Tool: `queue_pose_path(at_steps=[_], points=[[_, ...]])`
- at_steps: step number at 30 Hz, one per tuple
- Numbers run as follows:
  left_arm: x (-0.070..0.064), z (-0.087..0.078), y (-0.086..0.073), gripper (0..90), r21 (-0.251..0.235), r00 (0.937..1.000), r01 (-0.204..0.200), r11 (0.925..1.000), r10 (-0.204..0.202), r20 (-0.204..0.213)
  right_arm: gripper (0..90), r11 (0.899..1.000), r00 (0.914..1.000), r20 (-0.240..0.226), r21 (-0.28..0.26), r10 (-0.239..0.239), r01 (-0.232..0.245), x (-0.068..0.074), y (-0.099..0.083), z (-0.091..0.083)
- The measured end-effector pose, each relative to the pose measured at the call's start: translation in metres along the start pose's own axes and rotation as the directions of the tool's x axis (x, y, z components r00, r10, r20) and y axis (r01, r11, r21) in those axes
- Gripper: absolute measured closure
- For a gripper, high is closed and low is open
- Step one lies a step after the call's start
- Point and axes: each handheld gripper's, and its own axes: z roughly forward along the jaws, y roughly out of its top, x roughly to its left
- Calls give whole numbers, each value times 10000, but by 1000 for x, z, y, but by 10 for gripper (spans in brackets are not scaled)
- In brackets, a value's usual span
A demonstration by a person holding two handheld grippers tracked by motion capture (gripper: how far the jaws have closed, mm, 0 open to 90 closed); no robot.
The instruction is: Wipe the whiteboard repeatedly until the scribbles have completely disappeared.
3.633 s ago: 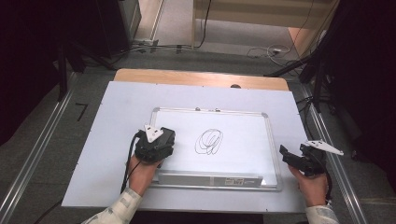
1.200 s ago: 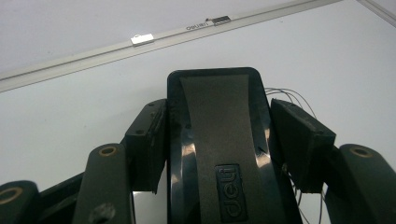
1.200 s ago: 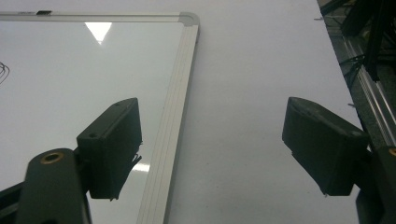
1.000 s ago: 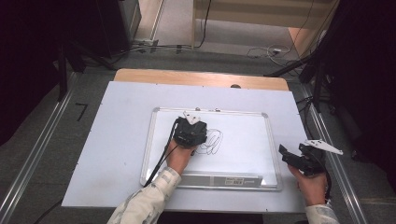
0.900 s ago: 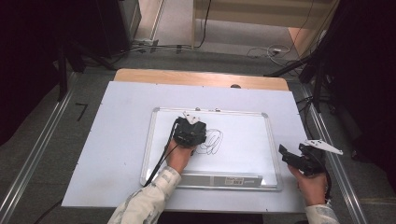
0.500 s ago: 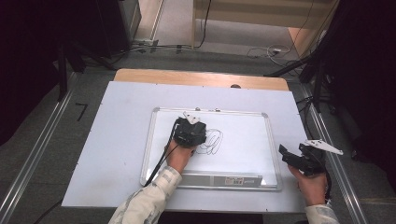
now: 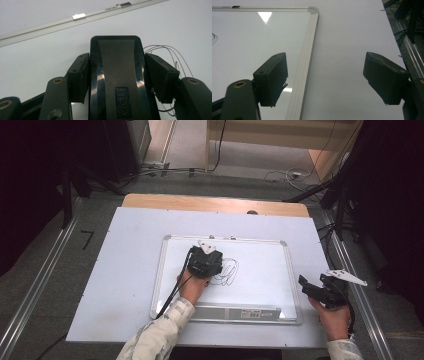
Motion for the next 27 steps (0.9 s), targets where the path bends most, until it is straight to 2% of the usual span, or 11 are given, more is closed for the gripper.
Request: queue_pose_path(at_steps=[8, 18, 19, 27], points=[[-3, 3, 1, 397, -70, 9998, -111, 9999, 112, 142, 184, 10000, 10000, -22, 13, -22, 22, 0, 0, 1], [-17, 8, 4, 398, -128, 9993, -209, 9997, 213, 309, 185, 10000, 10000, -31, 7, -11, 11, 0, 0, 0], [-18, 8, 4, 398, -50, 9989, -324, 9995, 326, 340, 185, 10000, 10000, -41, 4, -24, 25, 0, 0, 0], [-31, 13, 7, 400, 0, 9974, -486, 9988, 485, 536, 186, 10000, 10000, -60, 6, -27, 27, 0, 0, 0]])
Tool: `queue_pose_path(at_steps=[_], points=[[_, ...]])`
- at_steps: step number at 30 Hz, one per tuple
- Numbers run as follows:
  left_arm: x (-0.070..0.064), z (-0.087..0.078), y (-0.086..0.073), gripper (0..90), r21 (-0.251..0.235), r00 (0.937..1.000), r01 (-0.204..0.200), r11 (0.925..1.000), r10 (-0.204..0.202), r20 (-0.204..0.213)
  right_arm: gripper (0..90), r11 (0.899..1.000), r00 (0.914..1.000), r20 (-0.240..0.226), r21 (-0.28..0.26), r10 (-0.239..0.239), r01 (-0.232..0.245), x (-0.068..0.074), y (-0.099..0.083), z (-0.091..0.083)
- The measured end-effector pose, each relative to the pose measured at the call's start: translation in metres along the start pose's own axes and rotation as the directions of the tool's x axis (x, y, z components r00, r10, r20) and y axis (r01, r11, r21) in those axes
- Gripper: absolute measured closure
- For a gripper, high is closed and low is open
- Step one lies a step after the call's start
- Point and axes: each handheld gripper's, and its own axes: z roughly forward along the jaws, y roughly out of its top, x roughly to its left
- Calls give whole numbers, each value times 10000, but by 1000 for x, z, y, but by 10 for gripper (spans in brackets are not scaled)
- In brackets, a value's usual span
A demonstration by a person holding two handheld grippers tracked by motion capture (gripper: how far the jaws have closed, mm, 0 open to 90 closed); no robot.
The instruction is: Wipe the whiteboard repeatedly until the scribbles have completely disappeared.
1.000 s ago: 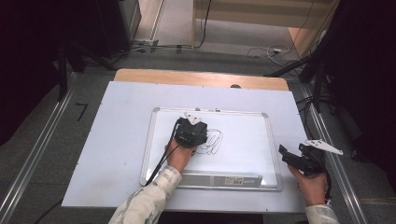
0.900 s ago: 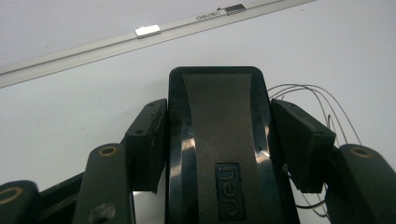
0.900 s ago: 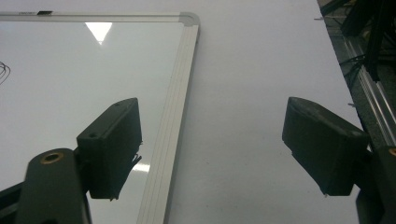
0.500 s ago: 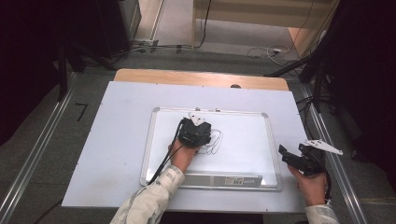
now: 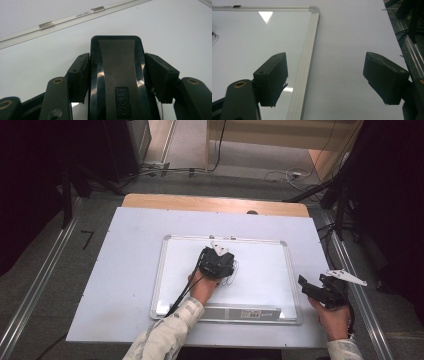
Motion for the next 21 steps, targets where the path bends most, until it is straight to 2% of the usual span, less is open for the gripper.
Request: queue_pose_path(at_steps=[21], points=[[-32, 10, 6, 401, 90, 9978, -494, 9987, 490, 438, 190, 10000, 10000, -42, -23, 55, -55, 0, 0, 0]])
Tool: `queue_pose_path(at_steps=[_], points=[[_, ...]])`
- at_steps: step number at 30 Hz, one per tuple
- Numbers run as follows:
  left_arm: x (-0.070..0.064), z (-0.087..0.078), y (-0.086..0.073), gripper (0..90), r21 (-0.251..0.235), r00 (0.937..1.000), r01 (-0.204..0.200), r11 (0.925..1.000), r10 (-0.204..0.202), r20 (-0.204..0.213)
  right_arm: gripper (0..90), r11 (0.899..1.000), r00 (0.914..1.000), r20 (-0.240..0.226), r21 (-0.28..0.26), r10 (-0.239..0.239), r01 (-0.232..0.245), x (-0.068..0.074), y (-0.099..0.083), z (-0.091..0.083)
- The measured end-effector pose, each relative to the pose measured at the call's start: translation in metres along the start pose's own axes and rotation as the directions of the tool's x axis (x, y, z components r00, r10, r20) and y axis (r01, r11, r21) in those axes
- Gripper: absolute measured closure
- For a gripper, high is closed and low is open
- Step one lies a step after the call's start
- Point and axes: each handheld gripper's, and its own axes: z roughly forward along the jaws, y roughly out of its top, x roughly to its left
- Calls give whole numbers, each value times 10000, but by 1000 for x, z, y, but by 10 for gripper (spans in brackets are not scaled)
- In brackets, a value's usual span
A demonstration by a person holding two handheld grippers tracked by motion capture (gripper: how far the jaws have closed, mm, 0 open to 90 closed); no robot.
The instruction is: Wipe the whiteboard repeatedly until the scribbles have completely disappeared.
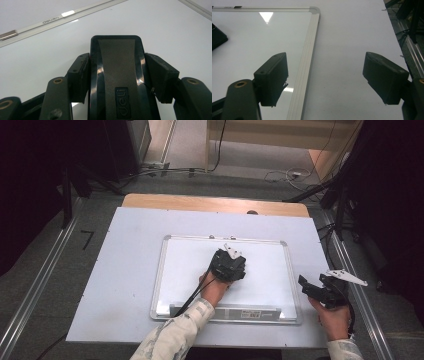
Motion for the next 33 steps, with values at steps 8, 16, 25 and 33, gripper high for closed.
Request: queue_pose_path(at_steps=[8, 16, 25, 33], points=[[-14, 5, 4, 402, 88, 9994, -281, 9996, 279, 196, 190, 10000, 10000, -3, -6, -1, 1, 0, 0, 0], [-19, 7, 5, 405, 106, 9989, -430, 9990, 428, 203, 190, 10000, 10000, 5, 5, 3, -3, 0, 0, 0], [-15, 6, 5, 404, 158, 9987, -375, 9992, 370, 355, 190, 10000, 10000, 34, -11, 50, -50, -3, -1, -2], [1, 1, 3, 403, 199, 9998, -140, 9997, 137, 168, 190, 10000, 10000, 43, 18, 42, -42, -2, -2, -2]])
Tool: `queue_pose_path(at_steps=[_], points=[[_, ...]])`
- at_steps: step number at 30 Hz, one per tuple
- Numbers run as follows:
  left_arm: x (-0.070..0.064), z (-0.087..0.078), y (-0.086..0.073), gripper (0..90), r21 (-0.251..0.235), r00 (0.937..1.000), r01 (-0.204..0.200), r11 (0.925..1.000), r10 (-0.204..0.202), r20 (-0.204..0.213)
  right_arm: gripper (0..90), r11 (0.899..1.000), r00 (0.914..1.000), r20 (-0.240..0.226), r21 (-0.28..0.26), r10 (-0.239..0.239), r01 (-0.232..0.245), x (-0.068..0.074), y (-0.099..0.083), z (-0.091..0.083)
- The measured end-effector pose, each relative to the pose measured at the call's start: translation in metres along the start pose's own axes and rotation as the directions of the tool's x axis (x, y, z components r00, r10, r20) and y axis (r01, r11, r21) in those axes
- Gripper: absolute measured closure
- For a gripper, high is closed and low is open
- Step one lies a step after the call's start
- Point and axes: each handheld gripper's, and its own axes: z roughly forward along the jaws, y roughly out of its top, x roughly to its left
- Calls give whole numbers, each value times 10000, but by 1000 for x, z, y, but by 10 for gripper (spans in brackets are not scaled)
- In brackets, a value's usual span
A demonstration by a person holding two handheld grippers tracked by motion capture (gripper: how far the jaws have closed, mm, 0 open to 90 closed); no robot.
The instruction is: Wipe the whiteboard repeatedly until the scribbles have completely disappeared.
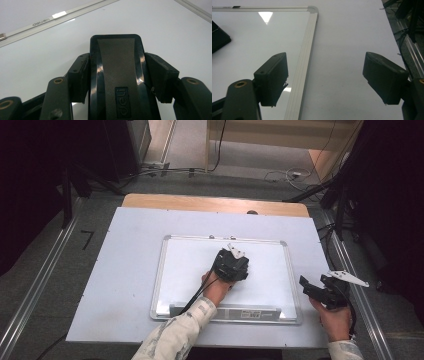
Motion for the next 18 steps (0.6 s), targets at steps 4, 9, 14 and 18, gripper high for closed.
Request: queue_pose_path(at_steps=[4, 9, 14, 18], points=[[7, -2, -1, 403, -32, 9998, 177, 9998, -177, -88, 190, 10000, 10000, 4, 3, -2, 2, 0, 0, 0], [17, -4, -3, 403, -36, 9992, 314, 9995, -315, -262, 190, 10000, 10000, 8, 9, 25, -25, 0, 0, 0], [25, -8, -5, 402, -35, 9983, 428, 9991, -429, -401, 190, 10000, 10000, -4, 15, 8, -8, 0, 0, 0], [37, -13, -9, 402, -43, 9966, 607, 9981, -609, -557, 190, 10000, 10000, -1, 14, 24, -24, -1, 0, 0]])
